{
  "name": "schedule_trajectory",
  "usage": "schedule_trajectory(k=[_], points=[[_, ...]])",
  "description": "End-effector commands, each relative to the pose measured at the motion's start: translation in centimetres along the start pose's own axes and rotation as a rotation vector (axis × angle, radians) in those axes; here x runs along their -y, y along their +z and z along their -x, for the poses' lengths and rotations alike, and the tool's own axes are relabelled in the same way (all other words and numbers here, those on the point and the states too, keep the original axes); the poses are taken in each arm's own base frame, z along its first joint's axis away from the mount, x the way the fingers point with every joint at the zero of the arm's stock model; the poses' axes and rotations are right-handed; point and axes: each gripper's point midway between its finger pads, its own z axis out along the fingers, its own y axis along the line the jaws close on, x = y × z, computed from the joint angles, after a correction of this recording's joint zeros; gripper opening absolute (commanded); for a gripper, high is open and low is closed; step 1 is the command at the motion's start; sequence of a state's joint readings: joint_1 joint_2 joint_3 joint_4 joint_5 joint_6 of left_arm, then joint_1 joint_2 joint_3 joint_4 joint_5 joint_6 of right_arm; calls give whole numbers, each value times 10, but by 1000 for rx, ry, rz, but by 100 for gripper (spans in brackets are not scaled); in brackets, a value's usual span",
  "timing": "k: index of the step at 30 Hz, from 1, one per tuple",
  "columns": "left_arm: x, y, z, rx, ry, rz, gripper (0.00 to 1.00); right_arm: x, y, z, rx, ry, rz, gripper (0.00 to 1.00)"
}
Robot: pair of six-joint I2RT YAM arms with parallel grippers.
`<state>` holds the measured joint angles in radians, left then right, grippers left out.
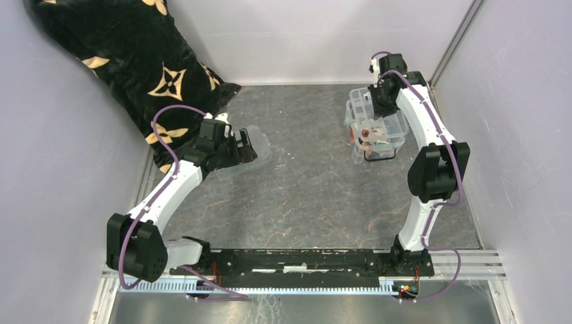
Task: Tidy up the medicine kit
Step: Place the medicine box compartment inside the medicine box, then adjust the medicine box at the center of the board.
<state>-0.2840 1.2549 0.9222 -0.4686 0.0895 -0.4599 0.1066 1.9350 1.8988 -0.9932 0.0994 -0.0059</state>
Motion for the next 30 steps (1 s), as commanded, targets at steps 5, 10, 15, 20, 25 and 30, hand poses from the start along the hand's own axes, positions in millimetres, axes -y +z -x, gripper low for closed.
schedule_trajectory(k=[5, 10, 15, 20, 25, 30], points=[[13, -2, 11, 33, -24, -43, 98, -1, 15, -11, 1, 1, 5, 0], [13, -2, 9, 29, -24, -43, 98, -2, 22, -22, -12, 1, 5, 0], [12, -2, 7, 28, -28, -40, 98, -13, 25, -31, -33, -3, 62, 0], [12, -3, 5, 27, -28, -43, 98, -22, 33, -53, -80, -12, 101, 0], [15, -6, 5, 24, -28, -57, 98, -37, 43, -86, -159, -44, 145, 0], [13, -14, 11, 49, -23, -34, 98, -58, 37, -109, -180, -77, 161, 0]])
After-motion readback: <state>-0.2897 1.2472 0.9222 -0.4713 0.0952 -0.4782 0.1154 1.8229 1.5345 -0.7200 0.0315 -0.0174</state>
